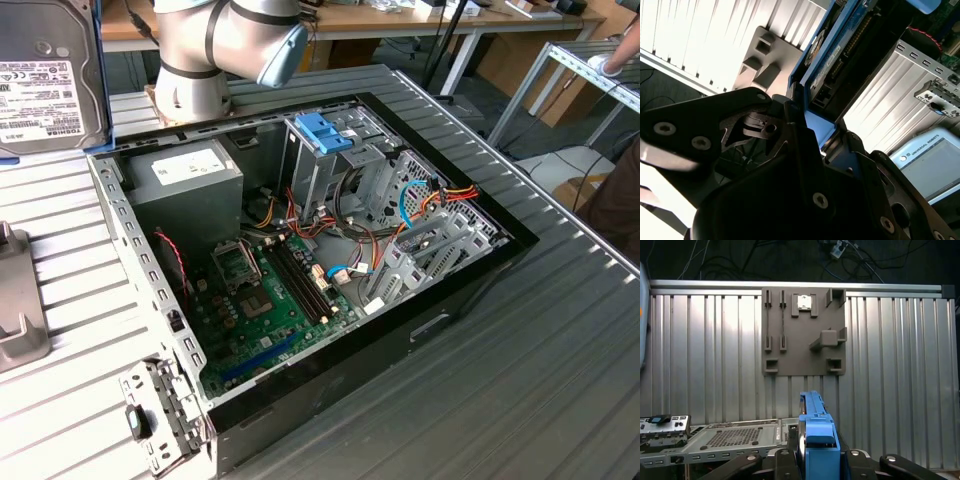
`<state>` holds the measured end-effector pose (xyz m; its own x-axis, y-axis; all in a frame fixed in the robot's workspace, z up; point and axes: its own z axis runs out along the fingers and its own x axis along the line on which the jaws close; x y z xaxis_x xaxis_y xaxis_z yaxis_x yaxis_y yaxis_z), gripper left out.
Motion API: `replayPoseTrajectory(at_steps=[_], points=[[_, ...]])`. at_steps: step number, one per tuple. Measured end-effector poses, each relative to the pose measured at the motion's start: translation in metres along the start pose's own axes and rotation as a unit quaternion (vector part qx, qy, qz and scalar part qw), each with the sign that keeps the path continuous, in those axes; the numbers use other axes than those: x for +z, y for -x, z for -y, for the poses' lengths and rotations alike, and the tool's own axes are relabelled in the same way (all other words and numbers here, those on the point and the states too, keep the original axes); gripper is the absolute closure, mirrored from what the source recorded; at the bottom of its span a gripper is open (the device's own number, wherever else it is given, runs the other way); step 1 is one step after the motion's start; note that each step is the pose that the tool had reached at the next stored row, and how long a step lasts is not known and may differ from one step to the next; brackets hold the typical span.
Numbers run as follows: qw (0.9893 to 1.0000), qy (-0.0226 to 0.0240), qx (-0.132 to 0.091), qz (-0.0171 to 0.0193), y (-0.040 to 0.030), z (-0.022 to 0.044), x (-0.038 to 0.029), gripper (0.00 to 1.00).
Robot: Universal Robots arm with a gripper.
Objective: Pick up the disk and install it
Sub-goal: 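Pick up the disk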
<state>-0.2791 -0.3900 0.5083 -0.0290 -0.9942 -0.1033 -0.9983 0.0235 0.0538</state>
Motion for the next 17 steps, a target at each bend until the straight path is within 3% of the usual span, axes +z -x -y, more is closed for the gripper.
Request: replayPoseTrajectory(at_steps=[17], points=[[1.0,0.0,0.0,-0.0007,-0.0024,0.0031,-0.0002,0.63]])
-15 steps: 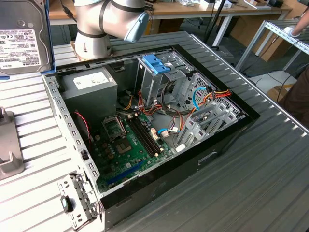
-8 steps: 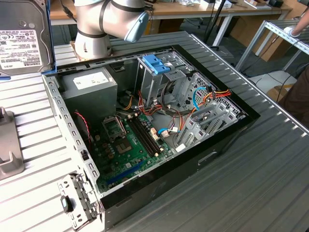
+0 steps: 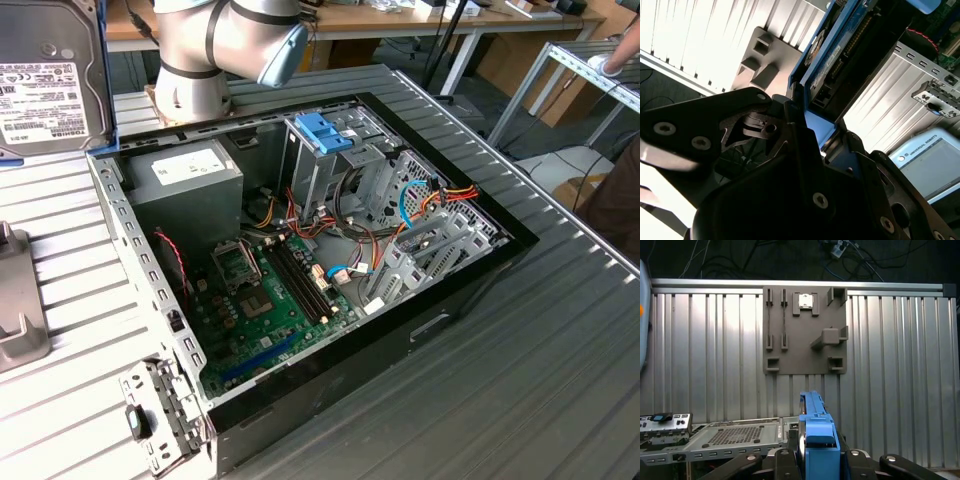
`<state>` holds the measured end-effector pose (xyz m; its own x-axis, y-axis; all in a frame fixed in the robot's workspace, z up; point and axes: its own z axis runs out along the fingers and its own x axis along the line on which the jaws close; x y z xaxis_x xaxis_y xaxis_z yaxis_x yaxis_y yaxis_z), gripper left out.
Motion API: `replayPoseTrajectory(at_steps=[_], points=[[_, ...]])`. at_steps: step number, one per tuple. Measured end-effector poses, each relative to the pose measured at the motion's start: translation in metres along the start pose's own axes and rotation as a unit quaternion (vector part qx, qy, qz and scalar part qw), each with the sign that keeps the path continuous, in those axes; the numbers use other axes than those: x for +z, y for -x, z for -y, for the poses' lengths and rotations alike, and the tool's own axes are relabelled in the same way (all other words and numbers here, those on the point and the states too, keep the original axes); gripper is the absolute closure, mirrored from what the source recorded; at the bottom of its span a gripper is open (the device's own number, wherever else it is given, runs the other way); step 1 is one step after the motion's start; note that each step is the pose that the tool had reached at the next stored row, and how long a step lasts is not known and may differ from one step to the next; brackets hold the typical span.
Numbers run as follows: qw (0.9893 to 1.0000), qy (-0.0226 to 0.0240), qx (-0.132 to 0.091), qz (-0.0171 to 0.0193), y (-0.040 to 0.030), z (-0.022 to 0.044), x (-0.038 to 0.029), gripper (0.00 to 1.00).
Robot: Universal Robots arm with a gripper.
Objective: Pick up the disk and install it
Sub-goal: 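Pick up the disk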
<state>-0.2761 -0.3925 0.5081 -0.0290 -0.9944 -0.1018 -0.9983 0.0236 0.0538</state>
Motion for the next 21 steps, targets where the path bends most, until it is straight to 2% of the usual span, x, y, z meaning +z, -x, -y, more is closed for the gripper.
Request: replayPoseTrajectory(at_steps=[21], points=[[1.0,0.0,0.0,-0.0005,-0.004,0.0046,-0.0005,0.63]])
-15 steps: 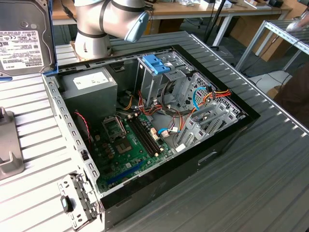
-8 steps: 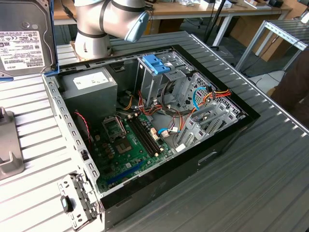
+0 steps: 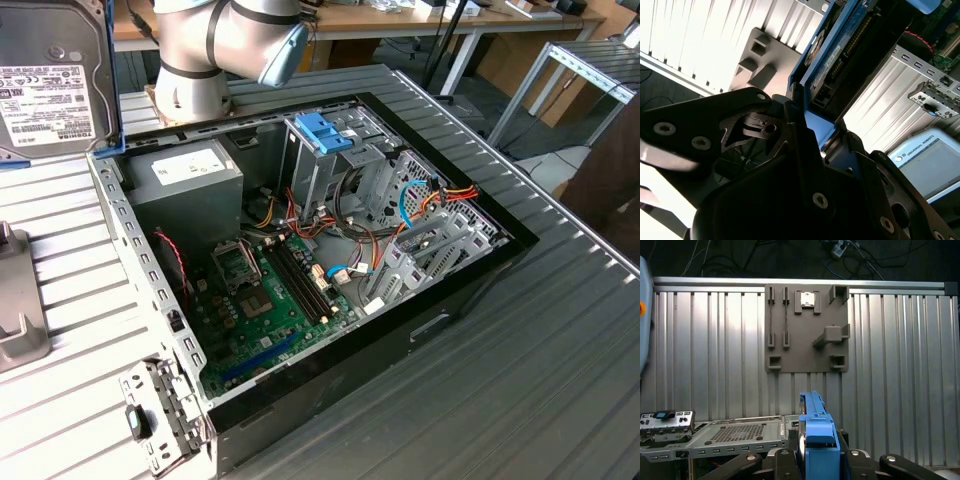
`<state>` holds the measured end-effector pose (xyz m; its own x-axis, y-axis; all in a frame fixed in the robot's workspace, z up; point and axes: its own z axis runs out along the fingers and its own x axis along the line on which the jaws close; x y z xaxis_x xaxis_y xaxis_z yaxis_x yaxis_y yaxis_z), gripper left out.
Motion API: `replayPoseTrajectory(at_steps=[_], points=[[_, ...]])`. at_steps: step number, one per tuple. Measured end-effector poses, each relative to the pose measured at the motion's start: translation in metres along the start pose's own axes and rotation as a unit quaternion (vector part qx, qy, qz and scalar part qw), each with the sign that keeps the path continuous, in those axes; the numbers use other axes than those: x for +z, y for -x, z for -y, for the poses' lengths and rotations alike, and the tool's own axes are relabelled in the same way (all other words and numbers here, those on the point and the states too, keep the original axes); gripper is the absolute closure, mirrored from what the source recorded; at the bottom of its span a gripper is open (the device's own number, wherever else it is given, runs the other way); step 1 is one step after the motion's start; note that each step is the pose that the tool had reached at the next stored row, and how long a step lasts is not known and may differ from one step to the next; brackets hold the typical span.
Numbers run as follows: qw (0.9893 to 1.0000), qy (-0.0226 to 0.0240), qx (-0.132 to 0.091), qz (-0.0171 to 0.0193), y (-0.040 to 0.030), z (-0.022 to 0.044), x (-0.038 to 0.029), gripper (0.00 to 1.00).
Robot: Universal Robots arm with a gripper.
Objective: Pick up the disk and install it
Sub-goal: 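Pick up the disk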
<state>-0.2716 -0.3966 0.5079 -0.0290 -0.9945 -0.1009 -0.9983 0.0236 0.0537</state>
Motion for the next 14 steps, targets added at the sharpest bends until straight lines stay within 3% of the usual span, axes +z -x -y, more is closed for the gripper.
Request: replayPoseTrajectory(at_steps=[14], points=[[1.0,0.0,0.0,0.0,-0.0032,0.0026,-0.0003,0.63]])
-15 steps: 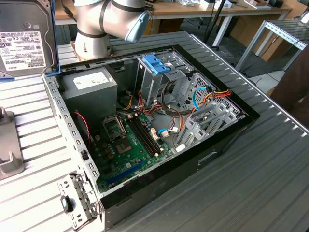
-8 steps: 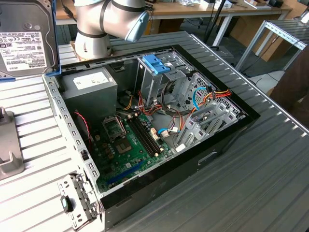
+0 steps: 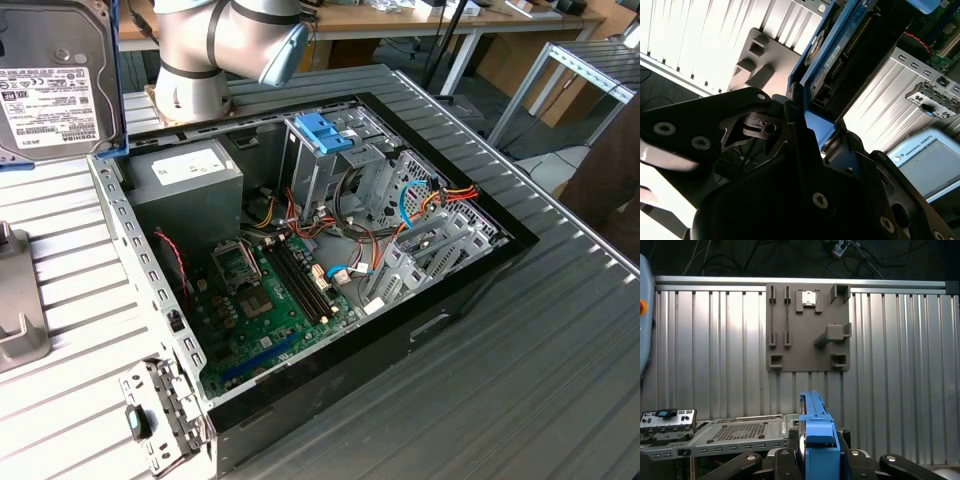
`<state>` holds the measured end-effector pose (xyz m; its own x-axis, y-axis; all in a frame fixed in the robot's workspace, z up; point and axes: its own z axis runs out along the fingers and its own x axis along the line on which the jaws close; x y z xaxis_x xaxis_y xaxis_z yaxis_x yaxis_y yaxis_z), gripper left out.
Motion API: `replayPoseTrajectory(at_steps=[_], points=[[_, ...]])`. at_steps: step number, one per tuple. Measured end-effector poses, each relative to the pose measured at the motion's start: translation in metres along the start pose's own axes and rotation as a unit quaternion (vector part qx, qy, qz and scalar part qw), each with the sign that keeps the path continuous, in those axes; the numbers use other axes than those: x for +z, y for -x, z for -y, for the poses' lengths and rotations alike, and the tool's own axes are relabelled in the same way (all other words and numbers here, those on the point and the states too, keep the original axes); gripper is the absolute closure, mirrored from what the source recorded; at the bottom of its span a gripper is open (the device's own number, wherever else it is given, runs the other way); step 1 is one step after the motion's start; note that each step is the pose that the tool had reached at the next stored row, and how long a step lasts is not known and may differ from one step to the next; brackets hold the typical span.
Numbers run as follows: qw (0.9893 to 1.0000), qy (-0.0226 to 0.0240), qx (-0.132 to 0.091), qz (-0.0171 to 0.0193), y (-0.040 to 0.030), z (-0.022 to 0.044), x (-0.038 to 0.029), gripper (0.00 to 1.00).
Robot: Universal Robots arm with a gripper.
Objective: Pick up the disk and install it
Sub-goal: 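Pick up the disk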
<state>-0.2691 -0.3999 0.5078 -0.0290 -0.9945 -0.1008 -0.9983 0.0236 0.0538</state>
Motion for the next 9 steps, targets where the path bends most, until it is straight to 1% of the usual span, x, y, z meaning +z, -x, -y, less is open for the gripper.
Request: replayPoseTrajectory(at_steps=[9], points=[[1.0,0.0,0.0,0.0,-0.0019,0.0014,-0.0002,0.63]])
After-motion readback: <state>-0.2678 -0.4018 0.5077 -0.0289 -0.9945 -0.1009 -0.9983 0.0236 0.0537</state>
